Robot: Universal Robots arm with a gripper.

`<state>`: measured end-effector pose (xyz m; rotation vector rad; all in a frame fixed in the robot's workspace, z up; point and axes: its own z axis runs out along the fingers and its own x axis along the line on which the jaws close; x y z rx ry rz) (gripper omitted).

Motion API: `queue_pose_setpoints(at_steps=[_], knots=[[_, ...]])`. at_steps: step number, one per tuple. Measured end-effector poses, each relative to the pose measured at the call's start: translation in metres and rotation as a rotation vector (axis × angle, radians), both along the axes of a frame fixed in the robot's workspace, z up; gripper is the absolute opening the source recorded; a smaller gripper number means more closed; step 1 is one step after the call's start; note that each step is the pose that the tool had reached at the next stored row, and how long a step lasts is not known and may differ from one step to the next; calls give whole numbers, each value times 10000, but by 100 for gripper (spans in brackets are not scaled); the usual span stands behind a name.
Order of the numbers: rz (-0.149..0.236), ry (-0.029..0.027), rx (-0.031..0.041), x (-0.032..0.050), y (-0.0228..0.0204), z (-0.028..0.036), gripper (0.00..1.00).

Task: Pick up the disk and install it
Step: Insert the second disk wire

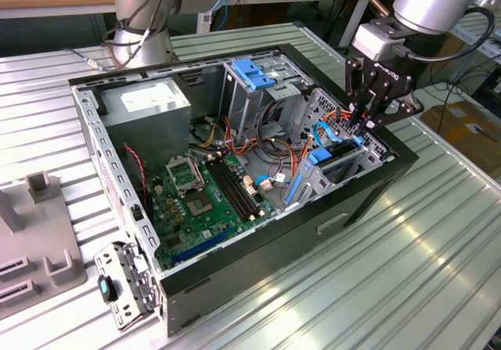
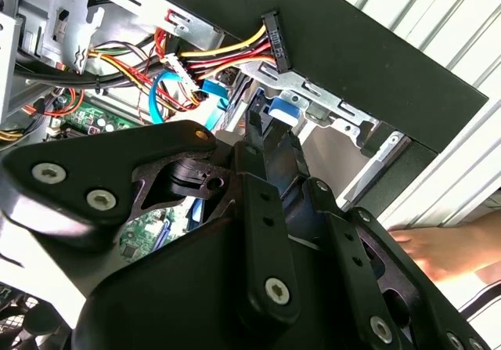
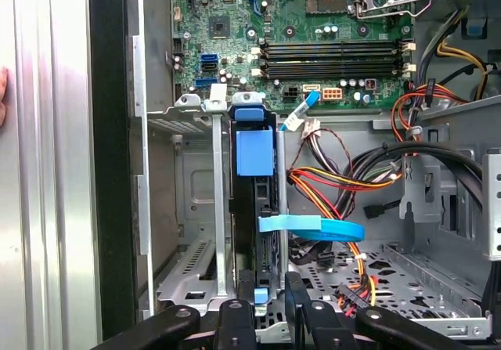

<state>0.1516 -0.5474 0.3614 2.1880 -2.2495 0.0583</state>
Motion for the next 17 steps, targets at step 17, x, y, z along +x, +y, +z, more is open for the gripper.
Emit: queue_pose_setpoints(at_steps=[17], knots=[[3, 0, 2, 10, 32, 104, 30]])
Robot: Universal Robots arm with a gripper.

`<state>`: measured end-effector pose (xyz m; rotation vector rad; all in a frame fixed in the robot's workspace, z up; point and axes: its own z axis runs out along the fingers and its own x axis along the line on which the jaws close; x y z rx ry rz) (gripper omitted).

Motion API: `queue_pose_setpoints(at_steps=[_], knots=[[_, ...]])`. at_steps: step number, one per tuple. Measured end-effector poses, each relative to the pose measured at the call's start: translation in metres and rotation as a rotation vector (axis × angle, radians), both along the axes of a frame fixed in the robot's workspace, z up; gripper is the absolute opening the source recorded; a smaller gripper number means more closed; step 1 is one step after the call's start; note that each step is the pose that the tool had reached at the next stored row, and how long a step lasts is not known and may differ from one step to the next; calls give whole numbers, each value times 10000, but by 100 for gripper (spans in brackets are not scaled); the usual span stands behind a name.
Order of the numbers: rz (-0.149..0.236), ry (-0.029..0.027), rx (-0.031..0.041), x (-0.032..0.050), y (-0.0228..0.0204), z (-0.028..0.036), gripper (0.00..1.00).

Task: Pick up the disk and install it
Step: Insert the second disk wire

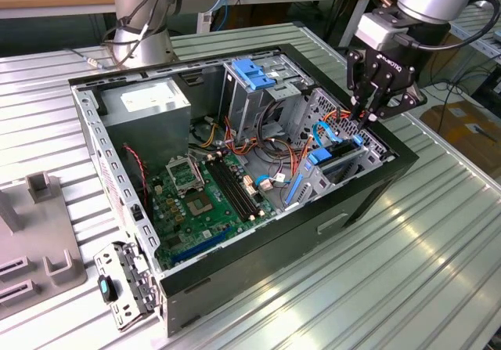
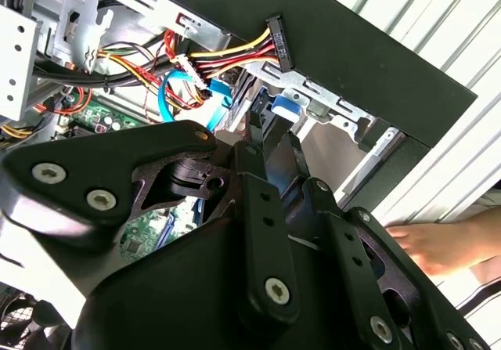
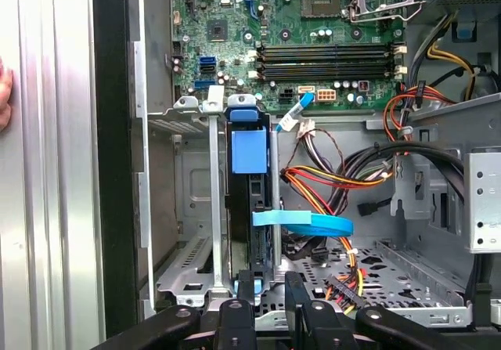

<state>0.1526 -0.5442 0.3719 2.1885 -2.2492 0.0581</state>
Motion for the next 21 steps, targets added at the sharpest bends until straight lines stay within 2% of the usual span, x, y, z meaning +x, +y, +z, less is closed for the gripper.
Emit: queue_pose_setpoints(at_steps=[21], knots=[[169, 0, -2, 0, 0, 9, 30]])
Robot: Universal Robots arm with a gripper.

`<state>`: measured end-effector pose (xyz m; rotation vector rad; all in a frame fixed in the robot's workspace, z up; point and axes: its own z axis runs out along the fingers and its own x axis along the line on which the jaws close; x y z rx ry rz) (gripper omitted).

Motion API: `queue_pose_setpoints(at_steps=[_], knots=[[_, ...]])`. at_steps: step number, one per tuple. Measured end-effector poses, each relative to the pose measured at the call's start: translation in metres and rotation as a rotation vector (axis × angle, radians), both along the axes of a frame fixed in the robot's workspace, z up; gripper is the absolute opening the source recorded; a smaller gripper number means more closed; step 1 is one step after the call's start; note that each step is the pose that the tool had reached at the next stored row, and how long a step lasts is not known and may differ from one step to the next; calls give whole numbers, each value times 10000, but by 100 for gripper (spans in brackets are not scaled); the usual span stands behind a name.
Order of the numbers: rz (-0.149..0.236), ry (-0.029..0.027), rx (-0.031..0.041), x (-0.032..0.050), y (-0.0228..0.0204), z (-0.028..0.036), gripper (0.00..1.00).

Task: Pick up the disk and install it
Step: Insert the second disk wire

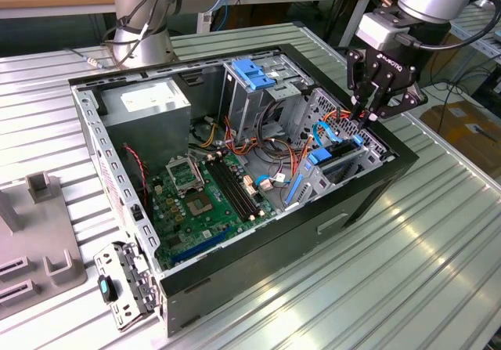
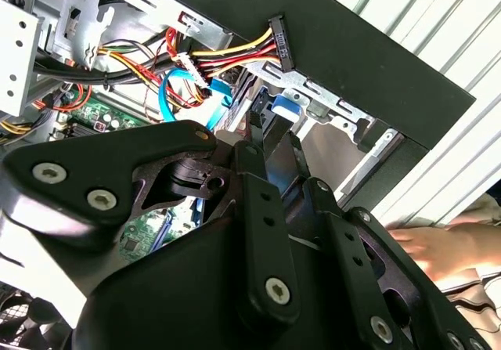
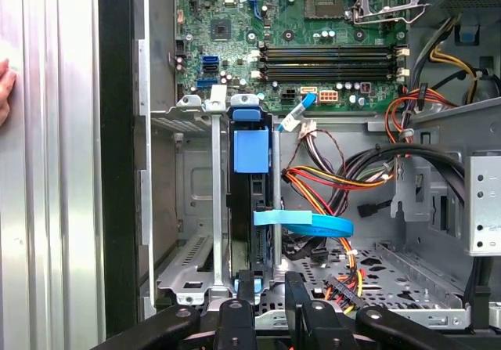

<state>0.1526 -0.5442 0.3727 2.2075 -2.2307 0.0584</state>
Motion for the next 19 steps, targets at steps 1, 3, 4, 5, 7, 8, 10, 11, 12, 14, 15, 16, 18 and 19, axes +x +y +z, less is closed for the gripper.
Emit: queue_pose_setpoints(at_steps=[1, 3, 4, 5, 7, 8, 10, 11, 12, 14, 15, 16, 18, 19], knots=[[3, 0, 0, 0, 0, 0, 30], [39, 0, -1, 0, 0, 0, 30], [64, 0, -3, 0, 0, 0, 30], [96, 0, -11, 0, 3, 1, 30], [132, 0, -31, 0, 6, 2, 30], [151, 0, -33, 1, 6, 1, 30], [207, 0, -37, 2, 8, 3, 30], [270, 0, -36, 2, 9, 2, 30], [308, 0, -36, 2, 9, 3, 30], [349, 0, -37, 2, 9, 5, 30], [357, 0, -38, 2, 9, 6, 30], [358, 0, -38, 2, 9, 6, 30], [358, 0, -38, 2, 9, 6, 30], [358, 0, -38, 2, 9, 6, 30]])
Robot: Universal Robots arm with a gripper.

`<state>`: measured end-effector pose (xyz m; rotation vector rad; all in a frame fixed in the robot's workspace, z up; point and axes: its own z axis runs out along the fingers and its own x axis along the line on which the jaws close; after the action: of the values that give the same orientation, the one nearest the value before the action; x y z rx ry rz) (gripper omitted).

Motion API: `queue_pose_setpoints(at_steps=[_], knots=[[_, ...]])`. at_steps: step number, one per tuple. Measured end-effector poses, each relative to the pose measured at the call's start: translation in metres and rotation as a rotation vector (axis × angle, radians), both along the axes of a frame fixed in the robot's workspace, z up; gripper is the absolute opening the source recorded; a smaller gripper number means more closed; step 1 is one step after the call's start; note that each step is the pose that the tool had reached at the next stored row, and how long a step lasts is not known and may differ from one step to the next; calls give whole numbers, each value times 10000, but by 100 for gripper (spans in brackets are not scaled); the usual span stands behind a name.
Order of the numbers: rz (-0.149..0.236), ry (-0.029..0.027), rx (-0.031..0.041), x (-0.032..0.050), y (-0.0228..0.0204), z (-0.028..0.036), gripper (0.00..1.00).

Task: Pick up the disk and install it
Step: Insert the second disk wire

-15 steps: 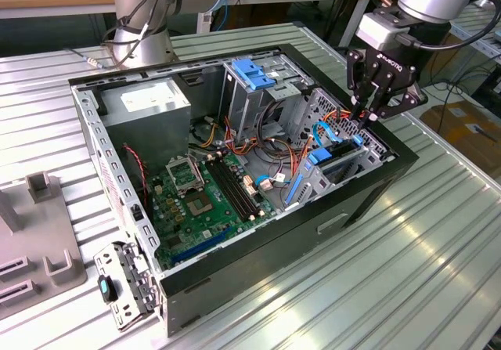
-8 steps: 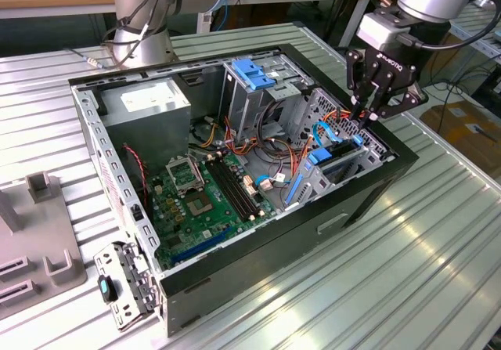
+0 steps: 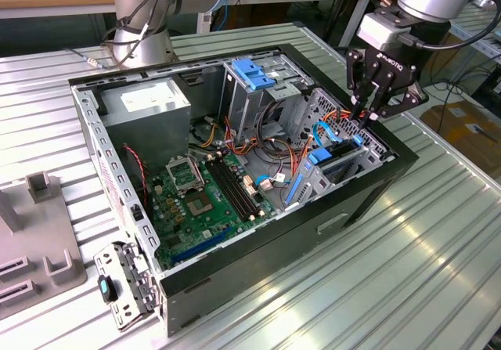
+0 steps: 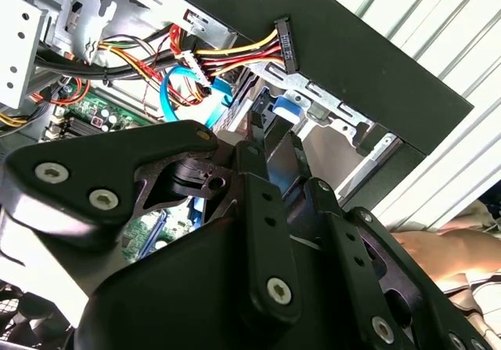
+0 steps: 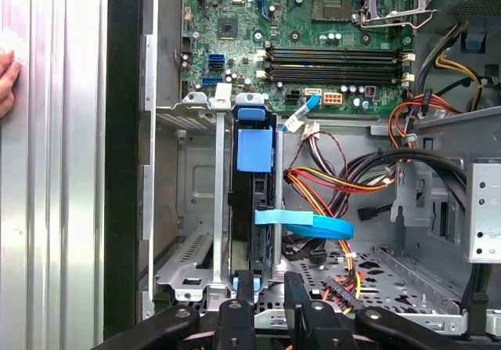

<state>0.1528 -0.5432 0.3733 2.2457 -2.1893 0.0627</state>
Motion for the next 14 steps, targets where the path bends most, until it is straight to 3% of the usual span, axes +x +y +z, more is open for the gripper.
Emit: queue_pose_setpoints(at_steps=[4, 10, 11, 14], knots=[[33, 0, -1, 3, 0, 1, 30], [632, -1, 0, 40, 0, 0, 30], [944, -44, 12, 46, 0, 0, 30], [1397, -90, 12, 47, 0, 0, 30]])
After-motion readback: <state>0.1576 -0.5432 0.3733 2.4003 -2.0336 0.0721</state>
